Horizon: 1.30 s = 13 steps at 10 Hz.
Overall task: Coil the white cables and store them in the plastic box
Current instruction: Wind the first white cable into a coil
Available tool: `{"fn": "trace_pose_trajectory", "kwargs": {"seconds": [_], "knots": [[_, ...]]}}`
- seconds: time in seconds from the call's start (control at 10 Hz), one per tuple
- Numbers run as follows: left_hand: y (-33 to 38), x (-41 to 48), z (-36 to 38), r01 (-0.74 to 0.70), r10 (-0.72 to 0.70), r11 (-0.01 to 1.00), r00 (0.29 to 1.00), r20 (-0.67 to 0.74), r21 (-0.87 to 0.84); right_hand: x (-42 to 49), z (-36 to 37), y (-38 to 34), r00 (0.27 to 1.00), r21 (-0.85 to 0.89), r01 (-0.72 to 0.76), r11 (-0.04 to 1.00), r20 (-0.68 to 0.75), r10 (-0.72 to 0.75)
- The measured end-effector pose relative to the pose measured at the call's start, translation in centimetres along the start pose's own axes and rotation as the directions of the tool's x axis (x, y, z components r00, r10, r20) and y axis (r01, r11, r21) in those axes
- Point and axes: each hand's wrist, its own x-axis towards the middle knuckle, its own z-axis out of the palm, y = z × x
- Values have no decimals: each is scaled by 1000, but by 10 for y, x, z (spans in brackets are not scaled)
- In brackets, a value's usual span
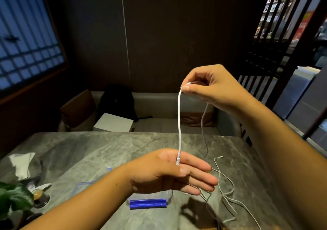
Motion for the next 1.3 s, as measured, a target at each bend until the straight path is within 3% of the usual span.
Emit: {"fn": "trace_pose_trajectory", "kwargs": {"seconds": [0.4,0.7,0.9,1.0,1.1,1.2,1.3], "knots": [[25,-29,13,-69,70,997,996,50,-20,9,-1,-28,998,90,42,995,-57,-37],[32,-31,27,-93,88,995,989,122,34,5,12,-14,997,87,-12,996,-72,18],[40,-30,35,-174,168,984,972,165,25,-16,52,21,970,286,-202,937,-71,231],[43,-28,34,-208,206,978,966,159,-5,-29,76,27,941,319,-327,889,22,338],[45,-26,29,-241,241,970,962,126,-13,-22,109,0,750,417,-594,688,-25,662],[46,-24,24,-293,291,956,951,109,3,-42,159,10,364,103,-882,461,-473,802],[45,-23,15,-314,313,950,949,37,6,-104,147,15,621,233,-783,576,255,741]]}}
